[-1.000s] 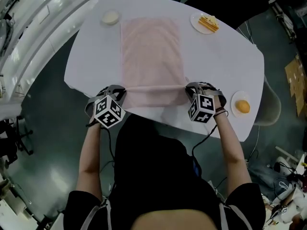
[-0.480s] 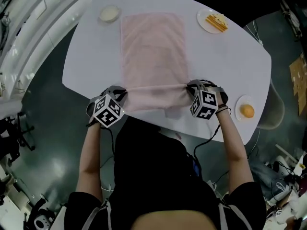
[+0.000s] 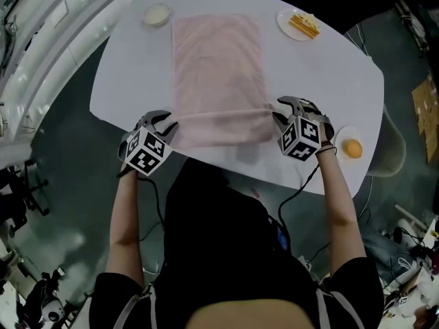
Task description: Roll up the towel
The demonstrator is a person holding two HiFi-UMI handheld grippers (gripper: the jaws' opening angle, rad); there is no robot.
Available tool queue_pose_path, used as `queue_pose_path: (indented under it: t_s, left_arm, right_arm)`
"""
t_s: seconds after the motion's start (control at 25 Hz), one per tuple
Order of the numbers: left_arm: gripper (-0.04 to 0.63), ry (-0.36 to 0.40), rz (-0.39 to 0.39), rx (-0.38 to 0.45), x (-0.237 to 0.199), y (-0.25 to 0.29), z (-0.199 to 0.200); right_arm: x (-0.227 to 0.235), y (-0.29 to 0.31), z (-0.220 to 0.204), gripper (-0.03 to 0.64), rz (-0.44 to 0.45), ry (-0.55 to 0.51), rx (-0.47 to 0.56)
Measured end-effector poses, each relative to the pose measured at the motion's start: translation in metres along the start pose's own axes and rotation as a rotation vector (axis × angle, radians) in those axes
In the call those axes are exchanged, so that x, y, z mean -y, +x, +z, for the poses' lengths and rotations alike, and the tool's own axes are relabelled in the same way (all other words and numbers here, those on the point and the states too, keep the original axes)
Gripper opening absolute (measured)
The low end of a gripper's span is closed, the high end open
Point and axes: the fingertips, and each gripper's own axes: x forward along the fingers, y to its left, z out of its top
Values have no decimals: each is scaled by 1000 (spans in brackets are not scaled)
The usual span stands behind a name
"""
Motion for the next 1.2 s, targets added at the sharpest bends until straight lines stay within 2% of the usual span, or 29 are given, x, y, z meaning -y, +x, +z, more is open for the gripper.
queue_pose_path:
  t_s: [0.28,0.56,0.84,1.0,1.2]
  left_arm:
    - [123,26,77,17,8,-38,-10]
    - [123,80,73,38,52,-57,-20]
    - [123,118,61,40,92,-50,-30]
    - [123,141,73,16,96,-41,-36]
    - [137,164,57,-32,87,-24,-36]
  right_arm:
    - [-23,-36,-9,175,-58,-23,-9]
    - [-69,-58,-12,175,-82,-29,-2]
    - [-106,-70,-2,175,-88,-49,33]
    - [-121,-64,11,175,-68,-91,49]
    - [-120,-43,17,175,-27,-129,42]
